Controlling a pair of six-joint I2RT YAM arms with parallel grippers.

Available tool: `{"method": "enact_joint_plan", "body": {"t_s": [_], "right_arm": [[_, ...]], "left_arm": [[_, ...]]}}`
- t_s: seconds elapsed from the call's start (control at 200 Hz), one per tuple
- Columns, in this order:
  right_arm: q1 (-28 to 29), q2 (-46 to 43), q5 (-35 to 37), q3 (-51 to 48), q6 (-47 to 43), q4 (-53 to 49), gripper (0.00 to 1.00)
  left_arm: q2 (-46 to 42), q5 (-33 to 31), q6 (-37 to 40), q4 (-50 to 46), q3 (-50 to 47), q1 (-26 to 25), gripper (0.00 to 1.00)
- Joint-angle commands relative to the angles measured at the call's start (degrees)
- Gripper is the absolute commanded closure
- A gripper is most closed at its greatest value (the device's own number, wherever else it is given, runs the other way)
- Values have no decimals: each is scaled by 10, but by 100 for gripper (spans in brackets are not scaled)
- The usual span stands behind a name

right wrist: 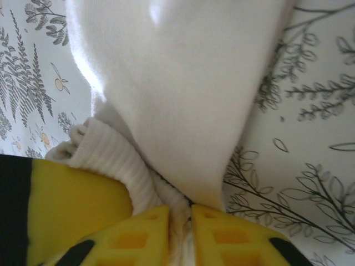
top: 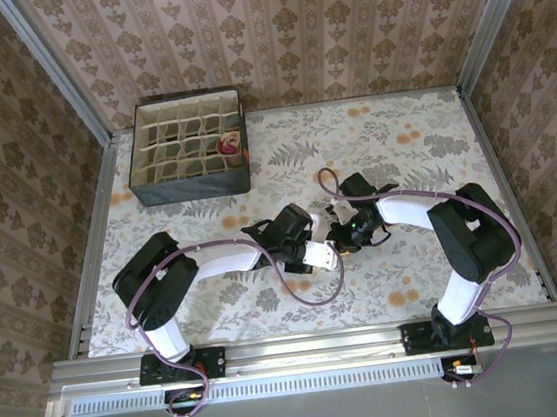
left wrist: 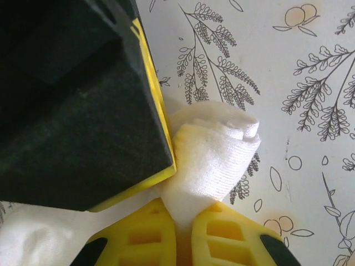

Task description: Roll the socks

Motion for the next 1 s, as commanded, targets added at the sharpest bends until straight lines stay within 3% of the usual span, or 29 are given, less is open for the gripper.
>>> {"method": "enact_joint_plan", "body": {"t_s": [0.0, 0.425, 0.53, 0.68, 0.75, 0.995], "right_arm": [[0, 16, -5, -13, 0, -33, 78], [-1, 47, 64, -51, 56, -10, 86], [-1, -20, 62, -77, 78, 45, 82], [-3, -196, 136, -104, 99, 87, 81], [-10, -229, 137, -109, 99, 104, 80], [-19, -106, 50, -68, 100, 155, 86]], "left_arm": [[26, 36, -36, -103, 3, 12, 100], [39, 117, -167, -198, 71, 59, 100], [58, 143, -189, -215, 86, 71, 100], [83, 164, -203, -225, 95, 78, 100], [84, 171, -201, -218, 92, 76, 100], [63, 170, -162, -174, 61, 68, 100]]}}
